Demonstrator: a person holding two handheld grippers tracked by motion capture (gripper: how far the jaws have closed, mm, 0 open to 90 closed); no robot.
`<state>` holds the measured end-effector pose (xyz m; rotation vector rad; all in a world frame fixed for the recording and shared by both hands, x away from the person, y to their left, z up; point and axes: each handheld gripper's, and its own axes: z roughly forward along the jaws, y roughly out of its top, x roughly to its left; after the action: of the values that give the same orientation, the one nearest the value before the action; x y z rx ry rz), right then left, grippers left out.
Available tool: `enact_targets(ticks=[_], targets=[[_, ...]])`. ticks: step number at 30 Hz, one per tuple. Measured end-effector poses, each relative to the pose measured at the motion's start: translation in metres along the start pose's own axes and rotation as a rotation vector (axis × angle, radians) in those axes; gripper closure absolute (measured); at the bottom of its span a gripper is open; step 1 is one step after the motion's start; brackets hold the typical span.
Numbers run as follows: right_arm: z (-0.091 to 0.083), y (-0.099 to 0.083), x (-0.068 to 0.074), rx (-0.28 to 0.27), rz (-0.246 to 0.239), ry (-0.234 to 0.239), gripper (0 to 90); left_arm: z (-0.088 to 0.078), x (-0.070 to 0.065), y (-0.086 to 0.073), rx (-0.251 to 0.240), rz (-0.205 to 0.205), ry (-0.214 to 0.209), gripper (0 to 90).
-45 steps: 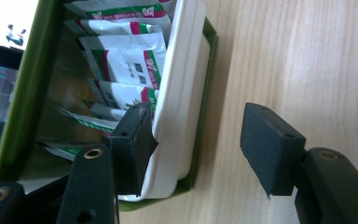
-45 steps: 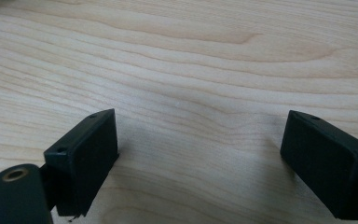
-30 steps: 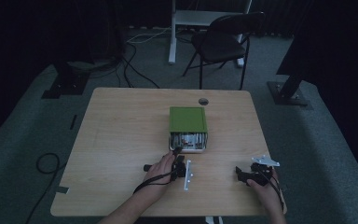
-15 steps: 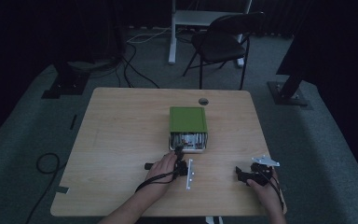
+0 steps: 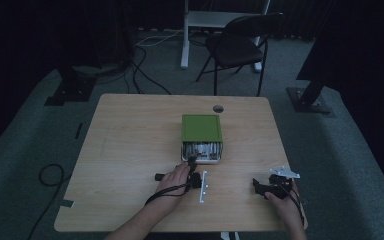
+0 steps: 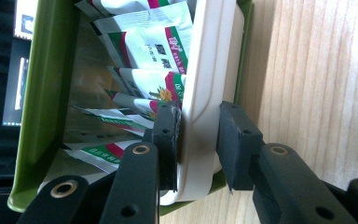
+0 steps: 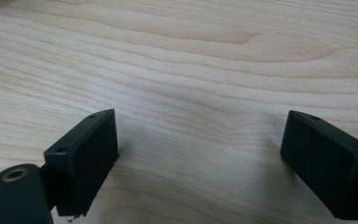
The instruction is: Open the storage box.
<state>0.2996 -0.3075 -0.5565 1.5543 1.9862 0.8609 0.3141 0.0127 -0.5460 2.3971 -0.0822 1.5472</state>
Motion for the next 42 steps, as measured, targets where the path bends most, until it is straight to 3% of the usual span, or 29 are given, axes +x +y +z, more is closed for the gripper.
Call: enact_targets(ticks=[14, 42], targets=[[0.0, 0.0, 0.0, 0.0, 0.001, 0.0, 10.7, -0.008, -0.004, 0.004, 0.005, 0.02, -0.008, 71.9], [0.0, 0.0, 0.0, 0.0, 0.001, 0.0, 10.7, -0.047, -0.023, 0.012, -0.006, 0.042, -0.015, 72.3]])
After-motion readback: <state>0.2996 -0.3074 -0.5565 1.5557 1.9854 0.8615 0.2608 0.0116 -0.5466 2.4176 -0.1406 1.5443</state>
